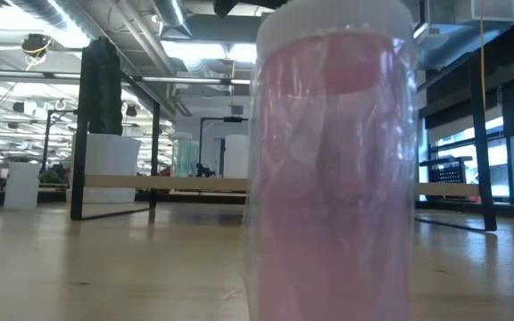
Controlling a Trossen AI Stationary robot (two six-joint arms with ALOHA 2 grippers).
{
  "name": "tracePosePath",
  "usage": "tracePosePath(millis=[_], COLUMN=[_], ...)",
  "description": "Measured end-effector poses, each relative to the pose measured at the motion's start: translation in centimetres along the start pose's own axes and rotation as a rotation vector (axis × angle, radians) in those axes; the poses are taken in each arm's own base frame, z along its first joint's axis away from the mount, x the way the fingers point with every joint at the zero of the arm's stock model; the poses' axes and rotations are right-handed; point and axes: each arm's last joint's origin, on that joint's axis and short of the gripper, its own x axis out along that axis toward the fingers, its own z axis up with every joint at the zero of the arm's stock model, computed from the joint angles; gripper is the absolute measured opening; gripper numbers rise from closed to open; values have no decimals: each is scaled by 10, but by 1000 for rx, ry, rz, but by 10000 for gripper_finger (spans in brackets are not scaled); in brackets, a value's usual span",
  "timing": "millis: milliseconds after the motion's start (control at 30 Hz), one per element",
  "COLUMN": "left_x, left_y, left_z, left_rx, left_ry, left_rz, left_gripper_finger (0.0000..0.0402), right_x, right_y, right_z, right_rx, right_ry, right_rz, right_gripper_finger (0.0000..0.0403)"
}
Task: Pick and place medicine bottles onto shelf by color
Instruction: Put the left yellow pill bottle aligned with the other yellow pill bottle on the shelf
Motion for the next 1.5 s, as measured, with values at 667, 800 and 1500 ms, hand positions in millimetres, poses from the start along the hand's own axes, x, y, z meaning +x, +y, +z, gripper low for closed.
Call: tracePosePath(millis=[667, 800, 1500], left_x=[45, 49, 73], left_y=[5, 1, -3], left_z=[-25, -29, -44], left_rx=[-108, -156, -276], left_ry=[71, 6, -61], left_rz=[157, 251, 355], left_gripper_finger=[117, 117, 117], right_x=[-5, -5, -5], right_y=[-7, -8, -9], right_z=[1, 1, 2], right_rx=[92, 113, 111], right_ry=[-97, -105, -118], right_rz=[-173, -183, -208], right_gripper_finger=[200, 200, 200])
